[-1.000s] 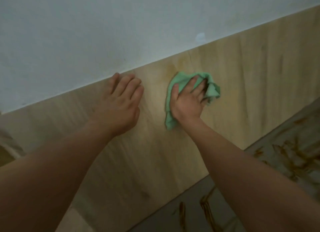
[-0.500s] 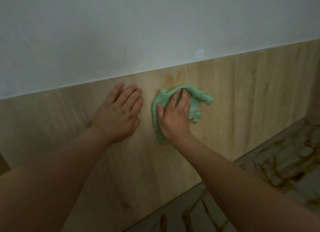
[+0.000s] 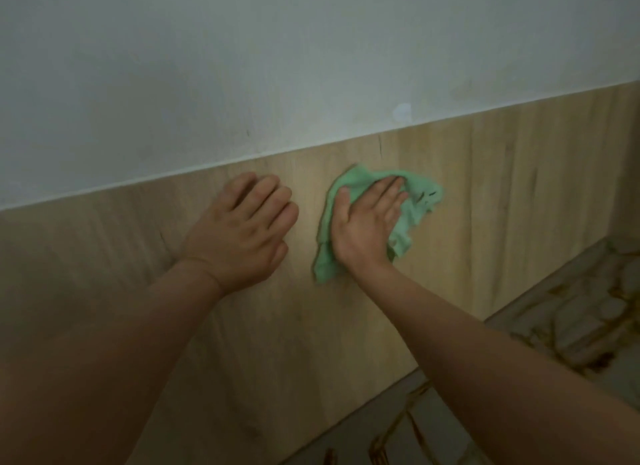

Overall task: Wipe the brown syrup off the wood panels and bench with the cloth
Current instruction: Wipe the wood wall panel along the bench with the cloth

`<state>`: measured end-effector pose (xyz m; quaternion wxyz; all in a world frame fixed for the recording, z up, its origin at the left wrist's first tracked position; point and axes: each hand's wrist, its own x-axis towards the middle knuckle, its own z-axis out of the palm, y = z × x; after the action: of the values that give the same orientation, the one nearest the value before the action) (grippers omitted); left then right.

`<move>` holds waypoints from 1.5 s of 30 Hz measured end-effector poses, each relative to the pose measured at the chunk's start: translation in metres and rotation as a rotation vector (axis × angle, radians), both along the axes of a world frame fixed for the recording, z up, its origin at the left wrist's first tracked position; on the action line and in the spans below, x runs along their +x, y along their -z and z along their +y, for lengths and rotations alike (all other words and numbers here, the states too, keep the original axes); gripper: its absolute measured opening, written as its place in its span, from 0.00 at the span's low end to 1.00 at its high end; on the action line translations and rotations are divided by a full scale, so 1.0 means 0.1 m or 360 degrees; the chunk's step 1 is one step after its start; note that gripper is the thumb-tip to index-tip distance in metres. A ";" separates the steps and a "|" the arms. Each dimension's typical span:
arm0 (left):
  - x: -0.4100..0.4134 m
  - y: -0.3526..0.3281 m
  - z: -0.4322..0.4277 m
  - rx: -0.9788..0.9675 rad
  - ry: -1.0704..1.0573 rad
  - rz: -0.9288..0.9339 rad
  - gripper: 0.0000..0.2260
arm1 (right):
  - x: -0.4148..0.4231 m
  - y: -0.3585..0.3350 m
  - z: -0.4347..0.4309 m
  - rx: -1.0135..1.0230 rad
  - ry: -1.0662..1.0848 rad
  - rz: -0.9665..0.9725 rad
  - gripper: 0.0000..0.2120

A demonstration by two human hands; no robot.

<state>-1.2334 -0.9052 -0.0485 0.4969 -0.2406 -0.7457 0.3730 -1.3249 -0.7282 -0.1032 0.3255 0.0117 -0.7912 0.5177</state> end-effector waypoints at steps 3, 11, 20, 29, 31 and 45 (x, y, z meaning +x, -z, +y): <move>0.04 -0.02 0.00 0.0039 0.0048 -0.0003 0.17 | 0.06 -0.15 -0.11 0.0110 0.0028 0.0094 0.50; -0.17 0.18 0.34 -0.0057 0.0004 -0.0132 0.21 | -0.38 0.14 0.35 -0.0265 0.0213 0.0138 0.37; -0.29 0.26 0.39 0.0057 -0.0231 -0.0173 0.26 | -0.18 2.04 0.19 -0.0978 0.0277 -0.0583 0.42; -0.32 0.27 0.35 -0.0034 -0.0097 -0.0017 0.23 | -0.03 0.62 -0.16 -0.0355 0.0080 0.0253 0.36; -0.32 0.27 0.35 -0.0026 -0.0056 -0.0033 0.22 | -0.07 0.46 -0.14 -0.0203 0.0109 0.0432 0.30; -0.33 0.28 0.36 0.0180 0.0179 -0.0082 0.15 | 0.09 0.87 -0.38 -0.0048 0.0192 0.0416 0.30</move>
<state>-1.2663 -0.8690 -0.0766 0.5106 -0.2629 -0.7635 0.2954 -1.3161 -0.7660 -0.1901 0.4564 0.0267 -0.7333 0.5032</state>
